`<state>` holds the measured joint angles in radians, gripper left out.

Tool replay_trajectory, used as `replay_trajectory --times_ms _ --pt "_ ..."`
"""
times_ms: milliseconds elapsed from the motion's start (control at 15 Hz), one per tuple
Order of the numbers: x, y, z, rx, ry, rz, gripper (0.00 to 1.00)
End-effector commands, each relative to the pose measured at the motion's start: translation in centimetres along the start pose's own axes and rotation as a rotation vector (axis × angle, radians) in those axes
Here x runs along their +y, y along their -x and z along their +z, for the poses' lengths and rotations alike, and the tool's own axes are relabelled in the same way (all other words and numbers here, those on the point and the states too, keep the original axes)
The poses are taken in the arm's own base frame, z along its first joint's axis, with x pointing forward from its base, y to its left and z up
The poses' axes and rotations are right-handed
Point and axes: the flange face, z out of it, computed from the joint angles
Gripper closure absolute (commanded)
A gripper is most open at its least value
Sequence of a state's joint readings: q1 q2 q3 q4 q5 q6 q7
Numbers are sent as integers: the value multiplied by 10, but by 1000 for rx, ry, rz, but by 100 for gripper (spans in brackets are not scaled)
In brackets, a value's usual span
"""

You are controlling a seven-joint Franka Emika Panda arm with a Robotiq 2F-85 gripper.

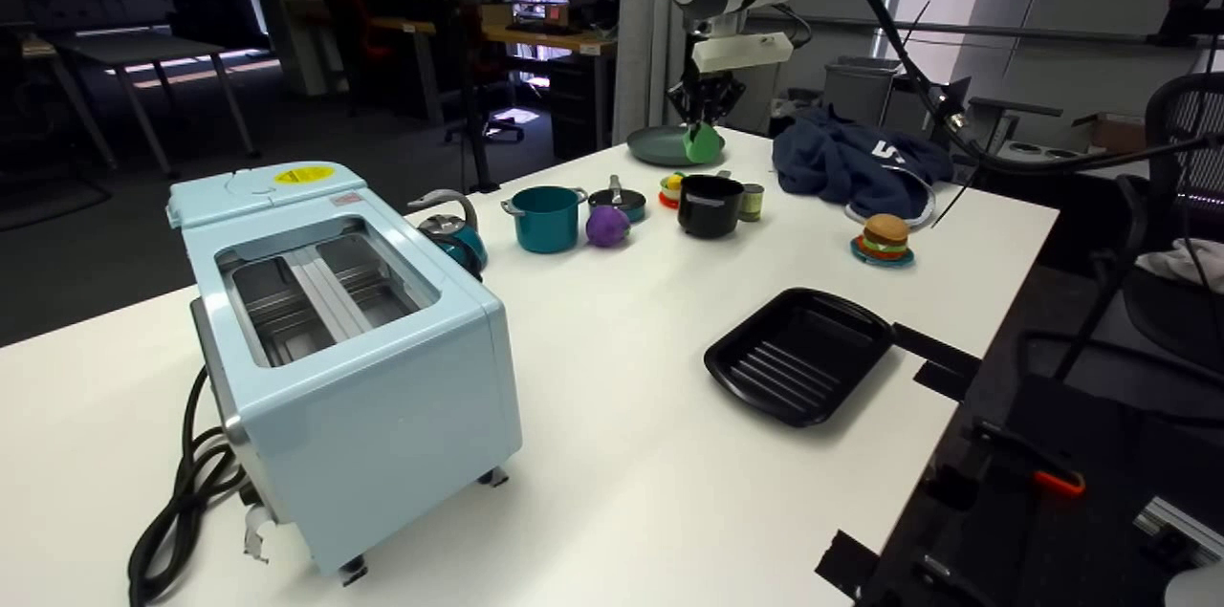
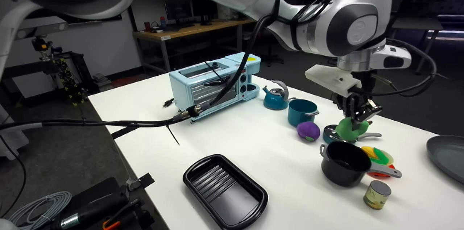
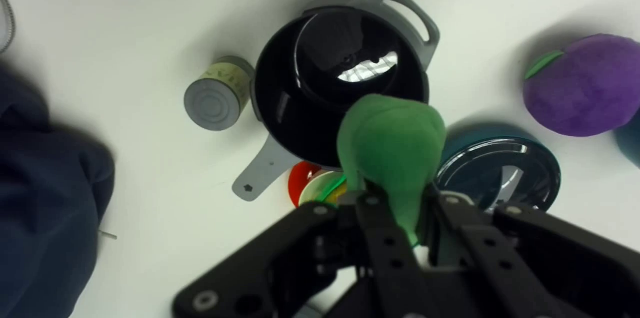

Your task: Put the green object in the pot

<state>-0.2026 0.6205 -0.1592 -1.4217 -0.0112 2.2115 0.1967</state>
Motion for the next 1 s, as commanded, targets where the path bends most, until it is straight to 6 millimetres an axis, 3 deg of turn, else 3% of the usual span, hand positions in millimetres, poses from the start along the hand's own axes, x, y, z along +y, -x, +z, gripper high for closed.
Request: replay_trajectory --times_ms 0,467,933 --pt "13 -1 2 -36 -13 -33 96" --pt "-22 17 33 -90 18 -109 96" --pt "-39 27 42 -102 11 -83 96"
